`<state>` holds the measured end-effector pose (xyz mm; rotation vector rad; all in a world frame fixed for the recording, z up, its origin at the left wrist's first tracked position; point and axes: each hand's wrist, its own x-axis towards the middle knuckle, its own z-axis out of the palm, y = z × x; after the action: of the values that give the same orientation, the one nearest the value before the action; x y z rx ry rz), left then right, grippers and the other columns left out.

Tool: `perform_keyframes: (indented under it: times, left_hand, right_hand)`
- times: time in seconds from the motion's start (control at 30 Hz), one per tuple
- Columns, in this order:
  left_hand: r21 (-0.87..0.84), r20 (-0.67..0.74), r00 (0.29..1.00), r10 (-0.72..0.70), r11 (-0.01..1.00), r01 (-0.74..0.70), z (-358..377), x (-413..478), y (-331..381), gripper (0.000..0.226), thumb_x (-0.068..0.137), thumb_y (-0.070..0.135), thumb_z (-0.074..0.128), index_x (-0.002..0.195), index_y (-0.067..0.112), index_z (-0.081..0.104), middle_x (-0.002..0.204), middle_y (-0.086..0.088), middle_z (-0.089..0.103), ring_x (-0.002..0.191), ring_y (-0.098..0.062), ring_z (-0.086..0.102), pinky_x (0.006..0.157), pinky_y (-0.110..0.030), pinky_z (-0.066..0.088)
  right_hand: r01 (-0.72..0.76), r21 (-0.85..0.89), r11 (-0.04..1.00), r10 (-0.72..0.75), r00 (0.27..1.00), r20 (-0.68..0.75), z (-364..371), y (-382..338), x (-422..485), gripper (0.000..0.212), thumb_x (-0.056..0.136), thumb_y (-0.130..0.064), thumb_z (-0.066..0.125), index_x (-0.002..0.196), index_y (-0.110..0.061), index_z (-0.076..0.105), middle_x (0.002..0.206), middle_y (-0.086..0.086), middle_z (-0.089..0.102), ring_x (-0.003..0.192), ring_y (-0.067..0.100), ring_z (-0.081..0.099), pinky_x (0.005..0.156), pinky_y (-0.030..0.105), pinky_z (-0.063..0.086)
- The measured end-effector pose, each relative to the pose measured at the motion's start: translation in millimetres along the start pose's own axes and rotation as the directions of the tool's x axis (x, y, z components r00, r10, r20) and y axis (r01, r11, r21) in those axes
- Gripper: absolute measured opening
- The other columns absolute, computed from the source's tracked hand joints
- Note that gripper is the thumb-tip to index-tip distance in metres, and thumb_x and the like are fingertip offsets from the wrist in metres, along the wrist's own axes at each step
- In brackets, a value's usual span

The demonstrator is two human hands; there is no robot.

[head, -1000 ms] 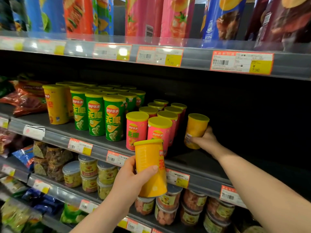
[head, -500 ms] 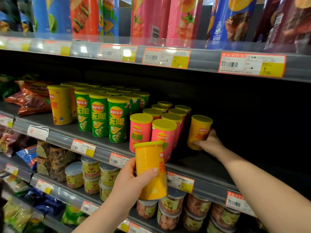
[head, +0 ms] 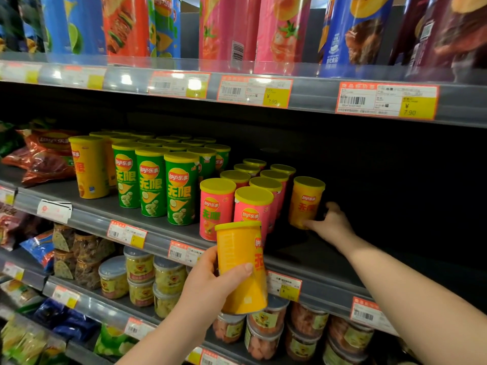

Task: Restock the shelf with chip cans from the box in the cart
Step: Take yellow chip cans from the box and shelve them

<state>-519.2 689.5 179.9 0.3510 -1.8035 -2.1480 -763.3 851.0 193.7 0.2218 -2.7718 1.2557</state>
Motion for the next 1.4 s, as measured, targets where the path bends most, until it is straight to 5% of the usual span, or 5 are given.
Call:
perform_keyframes:
  times: [0.27, 0.4, 0.63, 0.9, 1.4]
  left_hand:
    - [0.021, 0.123, 0.989, 0.075, 0.997, -0.078, 37.2, 11.2, 6.1, 0.052, 0.055, 0.041, 0.072, 0.105, 0.036, 0.056, 0.098, 0.012, 0.068, 0.087, -0.007, 0.068, 0.071, -0.027, 0.055]
    - [0.055, 0.188, 0.972, 0.139, 0.987, -0.152, 59.0, 20.0, 8.8, 0.048, 0.06, 0.044, 0.072, 0.105, 0.041, 0.054, 0.103, 0.012, 0.067, 0.093, -0.008, 0.066, 0.076, -0.028, 0.054]
    - [0.478, 0.308, 0.915, 0.261, 0.789, -0.386, 72.0, 44.9, -2.9, 0.088, 0.067, 0.065, 0.069, 0.141, 0.031, 0.036, 0.13, 0.007, 0.05, 0.119, -0.011, 0.05, 0.1, -0.034, 0.045]
    - [0.763, 0.643, 0.735, 0.215, -0.094, -0.639, 57.0, 56.4, -26.9, 0.058, 0.078, 0.051, 0.044, 0.128, 0.024, 0.054, 0.122, 0.002, 0.055, 0.112, -0.023, 0.052, 0.093, -0.033, 0.043]
    - [0.771, 0.612, 0.706, 0.357, -0.072, -0.633, 55.3, 62.4, -44.3, 0.043, 0.062, 0.052, 0.044, 0.09, 0.031, 0.07, 0.083, 0.012, 0.062, 0.073, -0.012, 0.063, 0.062, -0.02, 0.052]
  right_hand:
    - [0.2, 0.264, 0.943, -0.296, 0.867, 0.401, -49.6, -26.0, -78.0, 0.019, 0.094, -0.033, 0.055, 0.113, -0.034, 0.056, 0.108, -0.006, 0.064, 0.094, 0.009, 0.062, 0.077, 0.025, 0.049]
    - [0.155, 0.342, 0.927, -0.338, 0.744, 0.577, -60.7, -31.7, -107.7, 0.05, 0.072, -0.033, 0.067, 0.117, -0.036, 0.047, 0.115, -0.014, 0.061, 0.104, 0.003, 0.062, 0.079, 0.022, 0.052]
    - [0.166, 0.286, 0.944, -0.262, 0.903, 0.341, -74.7, -7.5, -92.3, 0.077, 0.076, -0.02, 0.078, 0.138, -0.028, 0.032, 0.136, -0.005, 0.049, 0.114, 0.007, 0.053, 0.095, 0.027, 0.047]
    - [0.022, 0.162, 0.987, -0.025, 1.0, 0.016, -64.4, 26.7, -38.9, 0.078, 0.074, -0.014, 0.079, 0.137, -0.011, 0.034, 0.135, 0.012, 0.05, 0.121, 0.027, 0.051, 0.092, 0.034, 0.044]
    - [-0.052, 0.015, 0.999, 0.053, 0.998, -0.046, -45.3, 23.5, 6.3, 0.085, 0.075, -0.021, 0.08, 0.141, -0.012, 0.027, 0.141, 0.014, 0.043, 0.129, 0.032, 0.044, 0.104, 0.044, 0.039]
